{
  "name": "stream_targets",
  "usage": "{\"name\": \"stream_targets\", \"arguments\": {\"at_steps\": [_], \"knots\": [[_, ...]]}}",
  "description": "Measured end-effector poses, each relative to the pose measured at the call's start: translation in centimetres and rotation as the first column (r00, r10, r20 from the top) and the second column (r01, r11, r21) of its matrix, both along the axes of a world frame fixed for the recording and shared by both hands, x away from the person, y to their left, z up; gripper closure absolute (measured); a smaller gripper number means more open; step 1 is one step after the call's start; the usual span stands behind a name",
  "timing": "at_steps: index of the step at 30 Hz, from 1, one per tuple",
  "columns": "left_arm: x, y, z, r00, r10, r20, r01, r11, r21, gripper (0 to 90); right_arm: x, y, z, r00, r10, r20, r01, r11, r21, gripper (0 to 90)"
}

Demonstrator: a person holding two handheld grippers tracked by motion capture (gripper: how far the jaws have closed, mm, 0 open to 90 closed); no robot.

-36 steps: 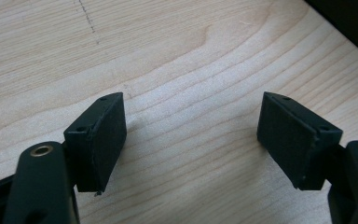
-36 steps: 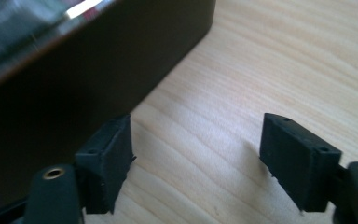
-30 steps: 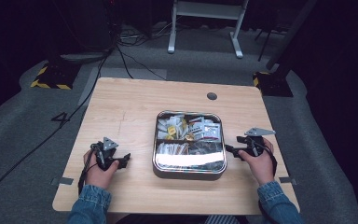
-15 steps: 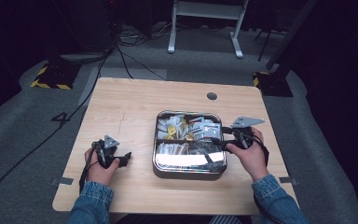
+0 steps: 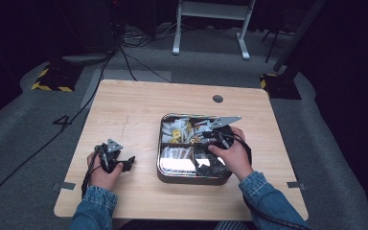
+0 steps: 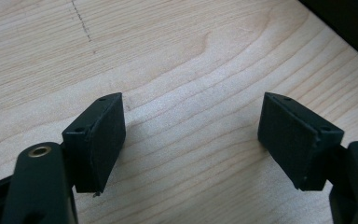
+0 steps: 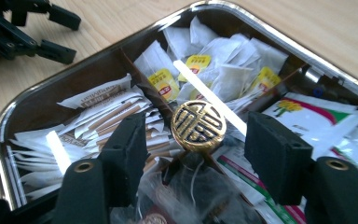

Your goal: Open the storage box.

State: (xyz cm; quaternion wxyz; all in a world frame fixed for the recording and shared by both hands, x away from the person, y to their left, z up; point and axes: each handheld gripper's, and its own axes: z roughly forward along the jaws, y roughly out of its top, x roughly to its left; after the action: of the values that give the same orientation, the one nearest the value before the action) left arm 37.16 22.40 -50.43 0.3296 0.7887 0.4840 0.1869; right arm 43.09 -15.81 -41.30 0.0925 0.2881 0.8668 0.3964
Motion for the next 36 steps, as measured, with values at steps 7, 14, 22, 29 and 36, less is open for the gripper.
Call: {"name": "stream_targets", "arguments": {"at_steps": [7, 14, 22, 29, 36], "knots": [[0.0, 0.0, 0.0, 1.0, 0.0, 0.0, 0.0, 1.0, 0.001, 23.8, 0.9, 1.7, -1.6, 0.9987, -0.023, -0.045, 0.02, 0.998, -0.059, 54.2], [0.0, 0.0, 0.0, 1.0, 0.0, 0.0, 0.0, 1.0, 0.0, 23.8, 0.6, 1.8, -1.9, 0.9992, -0.039, -0.004, 0.039, 0.997, -0.073, 58.5], [0.0, 0.0, 0.0, 1.0, 0.0, 0.0, 0.0, 1.0, -0.001, 23.7, 0.6, 1.8, -1.6, 0.9994, -0.035, 0.001, 0.035, 0.997, -0.073, 58.5], [0.0, 0.0, 0.0, 1.0, 0.001, 0.0, -0.001, 1.0, -0.004, 23.7, 0.5, 1.2, -0.3, 0.9994, -0.03, 0.019, 0.031, 0.999, -0.044, 58.5], [0.2, 0.0, 0.0, 1.0, 0.0, 0.0, 0.0, 1.0, -0.006, 23.5, 0.3, -0.6, 2.5, 0.9979, -0.036, 0.053, 0.036, 0.999, -0.008, 58.5]]}}
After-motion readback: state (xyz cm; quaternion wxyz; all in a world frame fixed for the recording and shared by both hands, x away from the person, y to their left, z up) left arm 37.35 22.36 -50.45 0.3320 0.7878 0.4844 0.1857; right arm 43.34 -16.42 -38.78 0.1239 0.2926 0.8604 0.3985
